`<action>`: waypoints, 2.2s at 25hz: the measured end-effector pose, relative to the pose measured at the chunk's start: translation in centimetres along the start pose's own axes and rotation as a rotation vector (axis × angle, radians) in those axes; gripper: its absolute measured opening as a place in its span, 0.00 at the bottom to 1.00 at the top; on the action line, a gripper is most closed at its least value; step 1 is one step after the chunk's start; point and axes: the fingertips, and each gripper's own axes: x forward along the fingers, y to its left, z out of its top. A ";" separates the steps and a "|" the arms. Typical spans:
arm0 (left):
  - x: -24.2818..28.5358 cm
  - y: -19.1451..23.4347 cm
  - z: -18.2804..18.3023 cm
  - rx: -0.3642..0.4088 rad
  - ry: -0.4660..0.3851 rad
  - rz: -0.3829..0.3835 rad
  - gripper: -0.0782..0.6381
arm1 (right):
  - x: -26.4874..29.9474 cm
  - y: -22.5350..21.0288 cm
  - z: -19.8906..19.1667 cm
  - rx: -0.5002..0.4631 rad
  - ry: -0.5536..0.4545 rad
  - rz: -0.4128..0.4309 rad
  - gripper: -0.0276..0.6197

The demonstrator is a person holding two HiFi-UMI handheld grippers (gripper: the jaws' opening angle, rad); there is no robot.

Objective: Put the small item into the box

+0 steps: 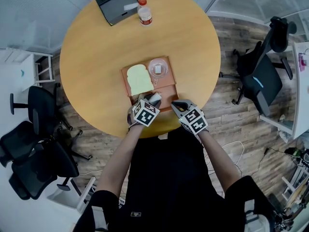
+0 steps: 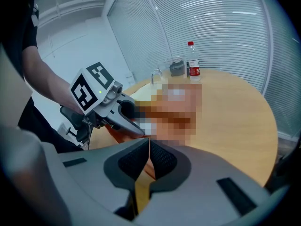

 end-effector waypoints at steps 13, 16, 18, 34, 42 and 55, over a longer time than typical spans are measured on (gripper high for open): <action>-4.1 -0.3 -0.1 -0.018 -0.103 -0.008 0.42 | 0.1 1.2 1.1 -0.024 -0.020 -0.002 0.05; -6.2 0.2 0.0 -0.021 -0.164 0.021 0.33 | -0.4 1.8 1.9 -0.031 -0.040 -0.006 0.05; -7.5 0.5 -0.4 -0.043 -0.199 0.037 0.24 | -0.8 2.3 2.3 -0.040 -0.052 -0.015 0.05; -16.4 -3.5 -2.5 -0.257 -0.545 -0.208 0.12 | -5.4 9.5 4.0 -0.034 -0.183 -0.143 0.05; -21.0 -5.1 -4.6 -0.233 -0.634 -0.216 0.12 | -6.9 14.1 2.6 -0.046 -0.233 -0.220 0.05; -25.5 -7.5 -10.7 -0.152 -0.656 -0.179 0.12 | -6.8 21.2 -1.0 -0.052 -0.262 -0.265 0.05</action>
